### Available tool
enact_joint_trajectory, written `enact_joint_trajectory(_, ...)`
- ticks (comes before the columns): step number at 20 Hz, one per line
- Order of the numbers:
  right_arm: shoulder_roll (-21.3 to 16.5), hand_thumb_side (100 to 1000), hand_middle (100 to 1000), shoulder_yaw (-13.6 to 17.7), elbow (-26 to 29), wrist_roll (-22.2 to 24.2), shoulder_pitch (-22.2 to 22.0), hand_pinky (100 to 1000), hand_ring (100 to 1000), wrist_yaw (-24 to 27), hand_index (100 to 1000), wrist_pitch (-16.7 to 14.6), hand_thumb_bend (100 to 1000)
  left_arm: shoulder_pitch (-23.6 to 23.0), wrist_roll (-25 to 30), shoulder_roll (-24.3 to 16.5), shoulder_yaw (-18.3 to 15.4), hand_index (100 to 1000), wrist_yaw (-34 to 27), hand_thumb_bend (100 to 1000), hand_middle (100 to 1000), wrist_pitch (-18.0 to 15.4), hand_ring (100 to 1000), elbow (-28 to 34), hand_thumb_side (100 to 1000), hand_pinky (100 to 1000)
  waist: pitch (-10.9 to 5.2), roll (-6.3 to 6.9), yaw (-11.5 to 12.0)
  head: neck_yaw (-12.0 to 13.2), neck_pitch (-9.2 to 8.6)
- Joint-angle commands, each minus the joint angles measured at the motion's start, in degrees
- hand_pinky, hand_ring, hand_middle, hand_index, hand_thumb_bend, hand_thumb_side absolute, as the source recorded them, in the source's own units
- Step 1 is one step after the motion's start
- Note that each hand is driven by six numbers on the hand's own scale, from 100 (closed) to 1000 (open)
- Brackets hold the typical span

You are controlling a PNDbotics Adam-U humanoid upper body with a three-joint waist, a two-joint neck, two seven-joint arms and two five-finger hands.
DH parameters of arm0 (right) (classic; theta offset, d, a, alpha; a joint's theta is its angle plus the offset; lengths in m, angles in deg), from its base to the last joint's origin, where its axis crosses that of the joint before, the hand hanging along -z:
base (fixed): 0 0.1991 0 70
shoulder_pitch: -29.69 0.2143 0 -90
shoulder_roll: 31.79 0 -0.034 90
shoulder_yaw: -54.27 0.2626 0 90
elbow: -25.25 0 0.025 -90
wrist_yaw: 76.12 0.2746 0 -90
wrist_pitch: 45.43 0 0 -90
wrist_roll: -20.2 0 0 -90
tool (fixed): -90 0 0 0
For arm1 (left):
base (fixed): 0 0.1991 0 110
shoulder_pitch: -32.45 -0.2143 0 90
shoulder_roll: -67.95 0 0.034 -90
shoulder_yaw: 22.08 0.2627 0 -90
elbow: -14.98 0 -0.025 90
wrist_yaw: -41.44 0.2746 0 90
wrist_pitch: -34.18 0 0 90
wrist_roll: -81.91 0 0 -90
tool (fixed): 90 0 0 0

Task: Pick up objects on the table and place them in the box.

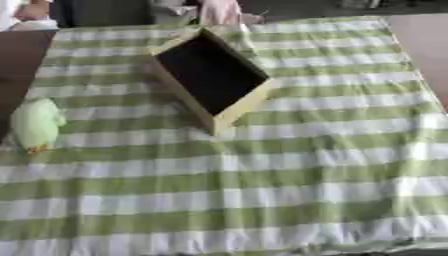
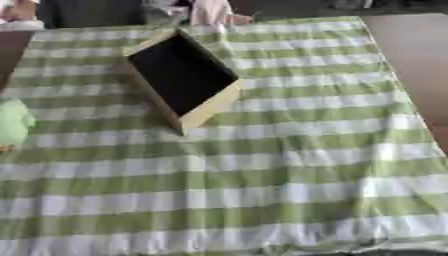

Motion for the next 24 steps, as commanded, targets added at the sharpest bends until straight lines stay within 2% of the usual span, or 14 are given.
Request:
enact_joint_trajectory(1,-1.24,1000,580,0.3,0.57,0.01,0.89,649,606,0.25,792,0.12,100,0.48,3.23,-1.73,-0.12,1000,0.35,355,939,-3.21,862,0.21,531,732,-0.74,0.21,-0.04,0.15,0.43)
enact_joint_trajectory(7,-1.12,1000,580,0.3,0.61,0.04,0.86,648,606,0.27,792,0.17,100,0.62,2.93,-1.53,0.14,1000,0.28,383,933,-3.73,846,0.55,561,711,-0.75,0.26,-0.11,0.19,0.06)
enact_joint_trajectory(15,-0.99,1000,580,0.26,0.57,0.11,0.84,649,606,0.38,792,0.17,100,2.42,1.94,-0.61,1.05,1000,-0.37,395,912,-4.28,836,2.24,554,700,-0.83,0.26,-0.24,0.09,-0.3)
enact_joint_trajectory(17,-0.92,1000,579,0.22,0.58,0.16,0.85,648,605,0.42,792,0.15,100,3.11,2.33,-0.38,1.82,1000,0.07,391,915,-4.23,841,2.4,529,707,-0.82,0.28,-0.35,0.17,-0.27)
enact_joint_trajectory(19,-0.89,1000,579,0.21,0.57,0.2,0.83,648,605,0.47,792,0.15,100,4.06,2.84,0.06,2.77,1000,0.75,349,916,-4.33,841,2.27,475,708,-0.78,0.28,-0.47,0.24,-0.2)
enact_joint_trajectory(23,-0.81,1000,579,0.24,0.57,0.22,0.8,648,605,0.56,791,0.15,100,5.55,3.95,0.49,4.15,1000,3.6,374,928,-4.7,856,1.51,424,728,-0.68,0.36,-0.64,0.34,-0.08)
enact_joint_trajectory(24,-0.79,1000,579,0.26,0.58,0.21,0.78,647,605,0.58,791,0.16,100,5.75,3.8,0.54,4.4,1000,4.43,367,926,-4.89,855,1.42,371,727,-0.63,0.39,-0.66,0.35,-0.1)
